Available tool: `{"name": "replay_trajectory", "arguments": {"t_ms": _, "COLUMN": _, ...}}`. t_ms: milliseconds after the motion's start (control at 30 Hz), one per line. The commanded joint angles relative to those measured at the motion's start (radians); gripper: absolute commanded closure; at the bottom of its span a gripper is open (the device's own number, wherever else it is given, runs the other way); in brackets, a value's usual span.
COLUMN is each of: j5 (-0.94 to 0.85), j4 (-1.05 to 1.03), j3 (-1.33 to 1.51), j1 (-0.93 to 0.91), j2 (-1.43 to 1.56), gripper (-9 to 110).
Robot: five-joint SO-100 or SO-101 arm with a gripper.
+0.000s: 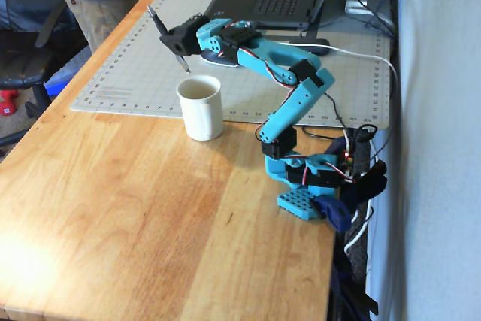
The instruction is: Grasp a pen and put it in a mug.
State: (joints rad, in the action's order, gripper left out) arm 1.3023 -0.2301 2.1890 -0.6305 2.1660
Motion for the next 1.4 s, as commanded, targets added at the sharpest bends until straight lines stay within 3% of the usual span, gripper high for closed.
{"name": "replay_trajectory", "arguments": {"t_ms": 0, "j5": -0.002, "j4": 0.035, "j3": 0.018, "j1": 0.002, "j2": 0.057, "gripper": 100}}
{"name": "replay_trajectory", "arguments": {"t_ms": 700, "j5": -0.003, "j4": 0.049, "j3": 0.468, "j1": 0.034, "j2": 0.337, "gripper": 100}}
{"name": "replay_trajectory", "arguments": {"t_ms": 1067, "j5": -0.005, "j4": 0.051, "j3": 0.440, "j1": 0.075, "j2": 0.350, "gripper": 82}}
{"name": "replay_trajectory", "arguments": {"t_ms": 1367, "j5": -0.020, "j4": 0.035, "j3": 0.282, "j1": 0.209, "j2": 0.396, "gripper": 82}}
